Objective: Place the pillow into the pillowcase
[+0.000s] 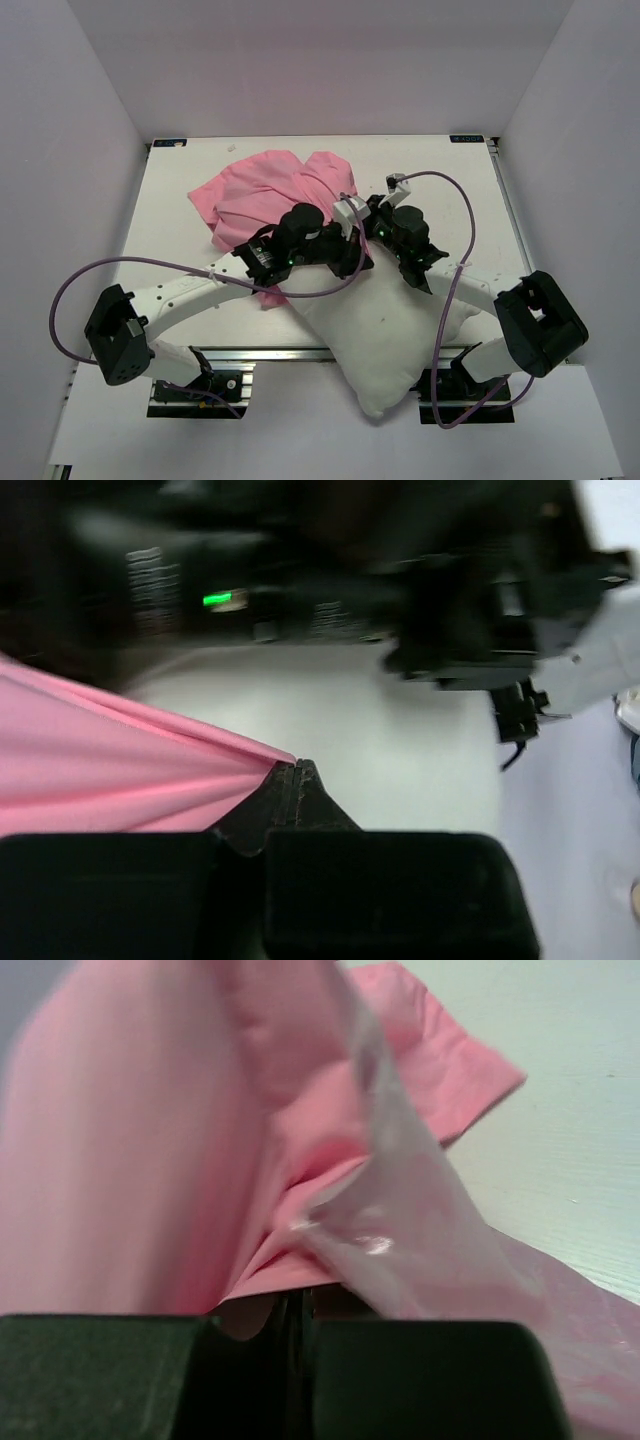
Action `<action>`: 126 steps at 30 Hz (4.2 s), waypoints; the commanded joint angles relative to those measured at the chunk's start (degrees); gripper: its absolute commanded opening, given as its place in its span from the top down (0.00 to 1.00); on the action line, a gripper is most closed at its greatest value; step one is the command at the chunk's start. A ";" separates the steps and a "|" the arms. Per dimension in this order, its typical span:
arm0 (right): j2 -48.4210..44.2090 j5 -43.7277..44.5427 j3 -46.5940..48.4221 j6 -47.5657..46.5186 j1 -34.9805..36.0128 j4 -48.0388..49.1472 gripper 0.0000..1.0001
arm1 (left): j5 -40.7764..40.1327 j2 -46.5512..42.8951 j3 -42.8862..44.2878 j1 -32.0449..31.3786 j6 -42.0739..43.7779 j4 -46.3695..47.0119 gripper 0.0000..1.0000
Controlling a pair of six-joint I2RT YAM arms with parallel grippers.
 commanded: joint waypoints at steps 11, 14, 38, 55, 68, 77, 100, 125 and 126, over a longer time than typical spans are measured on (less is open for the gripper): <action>-3.55 12.86 2.14 2.31 -2.61 0.56 1.00 | -10.34 2.45 7.07 -10.69 -3.55 -17.91 0.95; -5.40 9.43 -0.67 2.93 -3.14 0.03 1.00 | -11.73 2.19 6.38 -5.42 -5.67 -20.12 0.37; -16.56 5.98 26.74 -27.63 3.34 -67.11 0.11 | -28.11 -22.69 -14.43 23.84 -21.15 -39.20 0.02; 9.35 22.17 34.48 -27.39 32.81 -72.05 0.11 | -2.85 -28.05 -35.63 32.91 -19.12 -7.12 0.02; 12.98 21.11 28.77 -20.36 25.25 -62.91 1.00 | -6.44 -10.92 -30.99 32.91 -15.43 0.89 0.26; 1.21 24.61 23.32 -23.00 24.90 -47.36 1.00 | -0.30 -5.72 -24.66 32.48 -14.20 3.64 1.00; 4.98 48.28 15.94 -26.02 26.65 -7.25 1.00 | 10.17 -19.00 -5.75 14.10 -17.71 -25.47 0.99; -29.14 27.86 7.73 -21.51 24.48 -47.24 0.11 | -34.21 -2.94 32.99 14.19 -11.75 -57.55 0.02; -27.91 27.79 9.15 -21.42 22.89 -48.56 0.11 | -37.09 2.14 36.57 14.19 -11.39 -59.21 0.02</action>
